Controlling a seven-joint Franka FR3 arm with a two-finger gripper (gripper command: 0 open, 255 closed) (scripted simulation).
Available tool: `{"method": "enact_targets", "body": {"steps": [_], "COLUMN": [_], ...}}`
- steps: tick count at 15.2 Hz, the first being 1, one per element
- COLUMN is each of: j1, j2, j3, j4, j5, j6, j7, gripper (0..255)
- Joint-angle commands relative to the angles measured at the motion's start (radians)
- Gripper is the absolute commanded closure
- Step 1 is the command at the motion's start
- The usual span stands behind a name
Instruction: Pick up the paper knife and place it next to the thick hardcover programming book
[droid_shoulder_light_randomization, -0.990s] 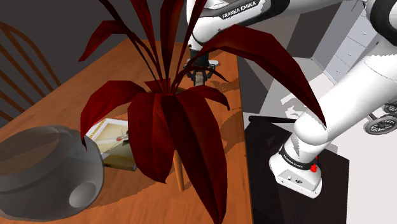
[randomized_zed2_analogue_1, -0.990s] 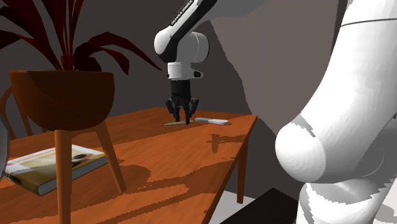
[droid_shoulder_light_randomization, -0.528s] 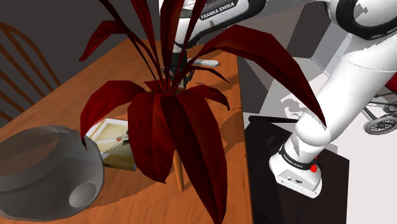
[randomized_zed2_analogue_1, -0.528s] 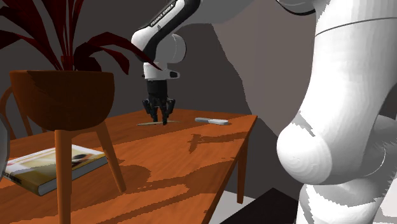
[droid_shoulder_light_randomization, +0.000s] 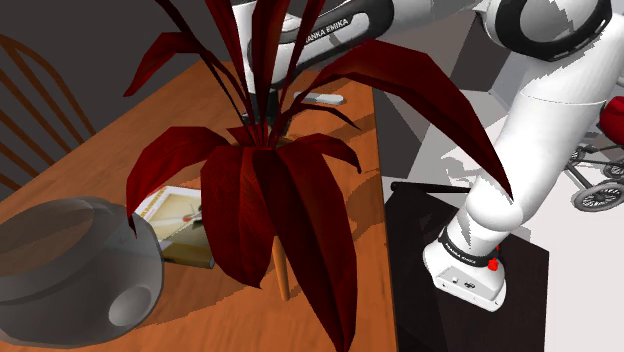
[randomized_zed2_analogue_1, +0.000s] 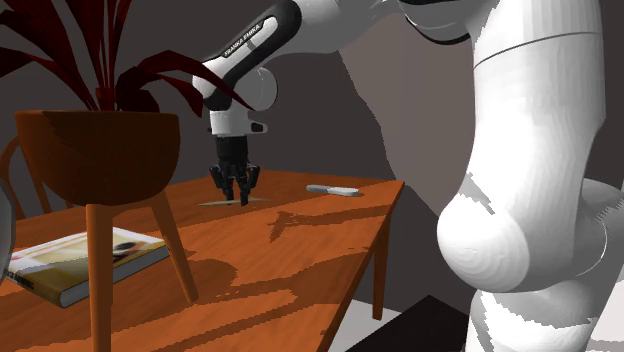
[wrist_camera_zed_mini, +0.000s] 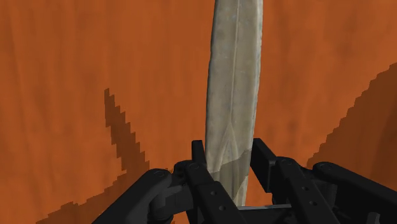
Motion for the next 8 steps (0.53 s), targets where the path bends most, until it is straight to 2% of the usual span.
{"method": "enact_targets", "body": {"steps": [1,8], "j1": [0.000,0.007], "j2": [0.008,0.051], "j3": [-0.002,-0.009], "j4": [-0.020,-0.067], "j5": [-0.006,-0.034], "j6": [0.028,0.111], "j7": [0.004,0.023], "gripper": [255,255]}}
